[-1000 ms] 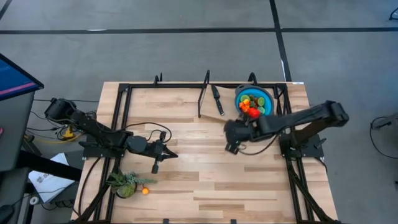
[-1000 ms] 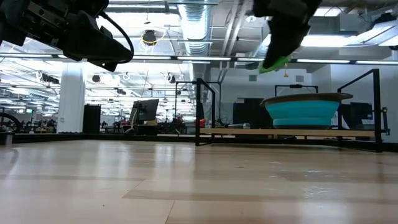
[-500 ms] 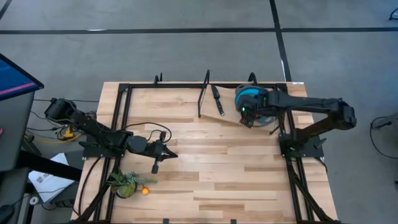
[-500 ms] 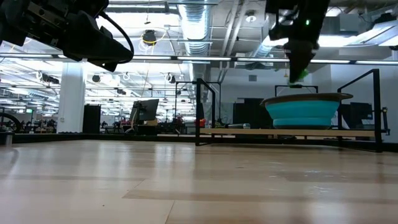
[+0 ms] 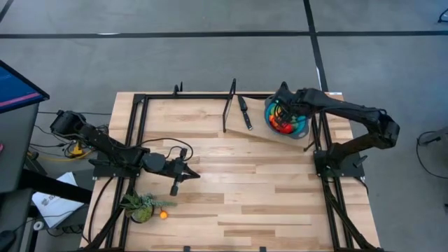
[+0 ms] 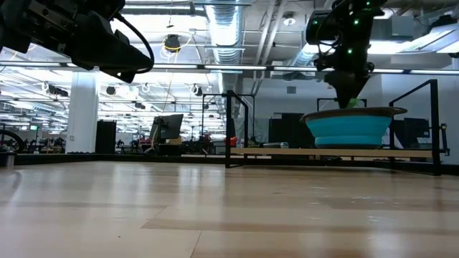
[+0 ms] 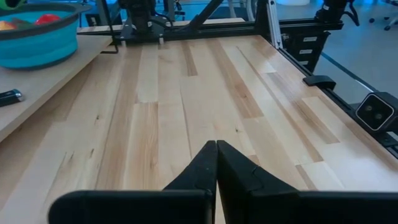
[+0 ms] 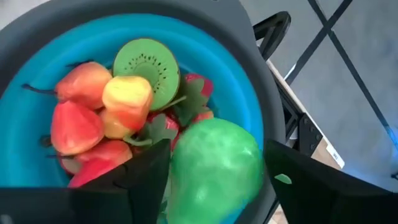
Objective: Pick & Place Fruit
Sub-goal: Put the half green pear into the blue colander, then put the orange pear into the blue colander
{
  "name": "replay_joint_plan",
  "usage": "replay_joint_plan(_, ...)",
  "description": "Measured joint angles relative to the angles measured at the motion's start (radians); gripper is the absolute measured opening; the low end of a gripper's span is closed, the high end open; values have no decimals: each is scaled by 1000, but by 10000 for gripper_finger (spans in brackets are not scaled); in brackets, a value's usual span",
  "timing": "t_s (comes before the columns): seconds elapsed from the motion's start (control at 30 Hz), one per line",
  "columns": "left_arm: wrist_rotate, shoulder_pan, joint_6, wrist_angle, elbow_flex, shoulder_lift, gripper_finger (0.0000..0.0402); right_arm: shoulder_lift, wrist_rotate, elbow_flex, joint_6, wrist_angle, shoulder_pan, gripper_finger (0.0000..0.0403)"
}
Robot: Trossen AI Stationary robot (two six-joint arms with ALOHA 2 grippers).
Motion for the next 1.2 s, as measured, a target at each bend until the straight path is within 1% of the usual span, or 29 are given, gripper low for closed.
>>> replay_joint_plan(0.1, 0, 0, 0, 0, 0, 0, 0, 0, -1, 0, -13, 11, -19, 271)
replay_joint_plan(0.2, 0, 0, 0, 0, 0, 0, 0, 0, -1, 0, -19, 13, -24, 280)
replay_joint_plan(0.43, 0, 0, 0, 0, 0, 0, 0, 0, -5, 0, -19, 17, 2, 280)
replay_joint_plan(0.83, -1, 0, 0, 0, 0, 0, 1, 0, -5, 2, 16, 15, 135, 280)
replay_joint_plan(1.0, -1, 0, 0, 0, 0, 0, 1, 0, -5, 36, 19, 9, 169, 280)
replay_joint_plan(1.2, -2, 0, 0, 0, 0, 0, 1, 0, -5, 95, 60, -1, 176, 280)
